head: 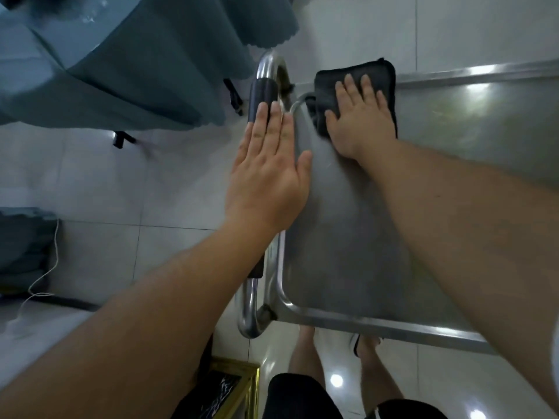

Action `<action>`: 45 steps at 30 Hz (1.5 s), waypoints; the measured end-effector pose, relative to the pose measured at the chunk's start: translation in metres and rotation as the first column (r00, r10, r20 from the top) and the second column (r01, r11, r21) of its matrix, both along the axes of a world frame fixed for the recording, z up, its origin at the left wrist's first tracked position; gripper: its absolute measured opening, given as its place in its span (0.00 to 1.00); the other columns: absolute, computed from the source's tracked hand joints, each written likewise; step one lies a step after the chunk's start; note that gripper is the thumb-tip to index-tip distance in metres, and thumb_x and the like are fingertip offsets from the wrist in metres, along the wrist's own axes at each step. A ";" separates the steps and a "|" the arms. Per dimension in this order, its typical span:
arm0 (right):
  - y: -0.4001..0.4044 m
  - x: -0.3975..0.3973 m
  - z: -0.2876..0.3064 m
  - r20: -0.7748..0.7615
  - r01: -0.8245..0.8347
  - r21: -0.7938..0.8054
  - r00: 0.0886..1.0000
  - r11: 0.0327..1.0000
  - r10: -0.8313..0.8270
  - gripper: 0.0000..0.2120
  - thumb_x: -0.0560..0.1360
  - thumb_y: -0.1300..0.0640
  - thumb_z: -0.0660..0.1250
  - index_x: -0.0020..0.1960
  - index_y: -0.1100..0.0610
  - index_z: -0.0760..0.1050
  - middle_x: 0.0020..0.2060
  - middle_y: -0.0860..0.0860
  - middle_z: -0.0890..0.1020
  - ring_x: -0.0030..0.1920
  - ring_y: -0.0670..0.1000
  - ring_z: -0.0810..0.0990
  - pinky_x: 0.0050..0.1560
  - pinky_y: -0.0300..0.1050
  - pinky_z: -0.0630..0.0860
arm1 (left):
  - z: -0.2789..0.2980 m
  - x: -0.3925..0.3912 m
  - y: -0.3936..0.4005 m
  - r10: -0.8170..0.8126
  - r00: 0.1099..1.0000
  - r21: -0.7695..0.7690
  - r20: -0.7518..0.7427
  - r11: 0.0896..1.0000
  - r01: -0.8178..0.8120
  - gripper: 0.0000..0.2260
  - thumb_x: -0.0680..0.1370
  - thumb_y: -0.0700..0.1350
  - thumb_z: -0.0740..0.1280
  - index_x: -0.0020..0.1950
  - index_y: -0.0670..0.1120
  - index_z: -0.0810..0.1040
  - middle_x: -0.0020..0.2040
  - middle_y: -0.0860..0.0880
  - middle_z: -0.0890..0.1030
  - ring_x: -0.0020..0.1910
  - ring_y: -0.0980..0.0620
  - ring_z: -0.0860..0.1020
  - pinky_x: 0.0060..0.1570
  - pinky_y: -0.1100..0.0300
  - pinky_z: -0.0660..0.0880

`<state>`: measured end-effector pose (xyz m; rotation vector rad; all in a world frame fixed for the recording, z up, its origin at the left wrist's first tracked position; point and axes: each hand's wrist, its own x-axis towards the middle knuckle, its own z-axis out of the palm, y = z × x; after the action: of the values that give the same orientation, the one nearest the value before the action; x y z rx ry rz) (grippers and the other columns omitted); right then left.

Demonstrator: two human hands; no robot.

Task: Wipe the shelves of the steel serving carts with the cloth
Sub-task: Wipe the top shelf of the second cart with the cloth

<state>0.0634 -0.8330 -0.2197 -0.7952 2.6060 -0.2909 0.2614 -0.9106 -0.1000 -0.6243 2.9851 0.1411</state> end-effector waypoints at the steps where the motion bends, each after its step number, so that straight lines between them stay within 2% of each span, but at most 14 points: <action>1: 0.003 0.002 0.002 -0.007 -0.006 -0.006 1.000 1.000 0.006 0.33 0.84 0.39 0.44 0.85 0.52 0.46 0.84 0.49 0.46 0.83 0.54 0.42 0.81 0.55 0.40 | 0.001 0.000 0.000 -0.002 1.000 -0.004 0.006 1.000 0.002 0.31 0.87 0.59 0.42 0.86 0.43 0.48 0.87 0.46 0.45 0.85 0.51 0.39 0.83 0.53 0.37; 6: 0.054 0.054 0.013 0.002 0.027 -0.047 1.000 0.999 -0.027 0.32 0.84 0.39 0.48 0.84 0.50 0.52 0.84 0.47 0.51 0.83 0.52 0.46 0.82 0.53 0.42 | 0.004 -0.003 0.002 -0.035 0.999 -0.003 0.027 0.999 0.035 0.31 0.87 0.58 0.43 0.86 0.42 0.49 0.87 0.45 0.46 0.85 0.51 0.39 0.83 0.52 0.37; 11: 0.146 0.161 0.014 -0.050 -0.010 -0.060 0.999 0.998 0.007 0.30 0.84 0.41 0.52 0.83 0.52 0.57 0.83 0.49 0.57 0.83 0.53 0.50 0.82 0.56 0.50 | 0.007 -0.001 0.003 -0.055 0.998 0.000 0.038 0.999 0.055 0.30 0.87 0.59 0.41 0.86 0.44 0.48 0.87 0.47 0.46 0.85 0.52 0.38 0.82 0.53 0.36; 17: 0.249 0.269 0.013 0.007 -0.057 0.059 0.998 0.997 0.056 0.31 0.84 0.39 0.48 0.84 0.51 0.52 0.84 0.47 0.52 0.83 0.52 0.47 0.80 0.57 0.53 | 0.006 -0.001 0.003 -0.043 0.998 -0.010 0.051 0.999 0.044 0.31 0.87 0.59 0.41 0.86 0.43 0.51 0.87 0.47 0.49 0.85 0.53 0.40 0.82 0.54 0.37; 21: 0.241 0.233 0.010 0.001 -0.059 0.034 0.998 0.998 0.059 0.32 0.84 0.39 0.49 0.84 0.51 0.55 0.83 0.47 0.54 0.83 0.52 0.48 0.81 0.57 0.52 | 0.006 -0.001 0.004 -0.037 0.998 -0.031 0.044 0.999 0.038 0.31 0.87 0.59 0.41 0.86 0.43 0.50 0.87 0.47 0.49 0.85 0.53 0.40 0.82 0.53 0.37; 26: 0.173 0.103 0.008 -0.072 0.064 -0.014 0.995 0.998 -0.065 0.31 0.84 0.41 0.52 0.83 0.52 0.58 0.83 0.50 0.58 0.83 0.55 0.53 0.81 0.55 0.49 | 0.006 -0.001 0.004 -0.032 0.999 -0.031 0.033 0.999 0.033 0.30 0.88 0.58 0.42 0.87 0.44 0.49 0.87 0.48 0.47 0.84 0.54 0.39 0.82 0.55 0.36; 30: 0.121 -0.003 0.007 0.025 0.131 0.015 0.991 0.991 -0.131 0.33 0.84 0.39 0.48 0.84 0.52 0.51 0.84 0.49 0.49 0.83 0.54 0.46 0.81 0.55 0.42 | 0.004 0.000 0.003 -0.036 0.999 -0.040 0.028 0.999 0.037 0.30 0.88 0.58 0.42 0.87 0.44 0.49 0.87 0.48 0.47 0.85 0.54 0.39 0.82 0.54 0.37; 33: 0.106 -0.045 0.009 0.061 0.134 0.062 0.989 0.989 -0.138 0.34 0.84 0.38 0.45 0.85 0.51 0.44 0.84 0.49 0.44 0.83 0.55 0.41 0.81 0.56 0.39 | 0.002 -0.001 0.002 -0.036 0.999 -0.059 0.024 0.998 0.038 0.30 0.88 0.58 0.42 0.86 0.44 0.50 0.87 0.48 0.48 0.85 0.54 0.40 0.82 0.54 0.37; 35: 0.107 -0.046 0.010 0.053 0.125 0.068 0.990 0.990 -0.129 0.34 0.83 0.38 0.44 0.85 0.51 0.43 0.84 0.49 0.43 0.83 0.55 0.40 0.81 0.56 0.39 | 0.001 -0.001 0.002 -0.038 0.999 -0.067 0.024 0.997 0.039 0.30 0.88 0.58 0.42 0.86 0.44 0.50 0.87 0.48 0.48 0.85 0.54 0.40 0.82 0.55 0.37; 38: 0.123 -0.020 0.012 0.030 0.122 0.032 0.992 0.992 -0.123 0.34 0.83 0.38 0.45 0.85 0.51 0.47 0.84 0.49 0.47 0.83 0.54 0.43 0.81 0.55 0.40 | 0.000 -0.001 0.001 -0.035 0.999 -0.070 0.025 0.997 0.037 0.30 0.88 0.59 0.41 0.86 0.44 0.50 0.87 0.48 0.48 0.85 0.54 0.40 0.82 0.54 0.37; 45: 0.238 0.126 0.014 -0.055 0.050 -0.025 0.997 0.998 -0.051 0.32 0.83 0.40 0.50 0.83 0.53 0.57 0.83 0.50 0.57 0.83 0.55 0.51 0.82 0.56 0.50 | 0.001 -0.001 0.002 -0.068 0.997 -0.081 0.033 0.994 0.070 0.31 0.87 0.60 0.40 0.86 0.43 0.51 0.87 0.46 0.49 0.85 0.52 0.41 0.82 0.52 0.39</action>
<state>0.1896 -0.5949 -0.2054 -0.7567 2.6824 -0.3184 0.2601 -0.9082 -0.0987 -0.5254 2.9910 0.0043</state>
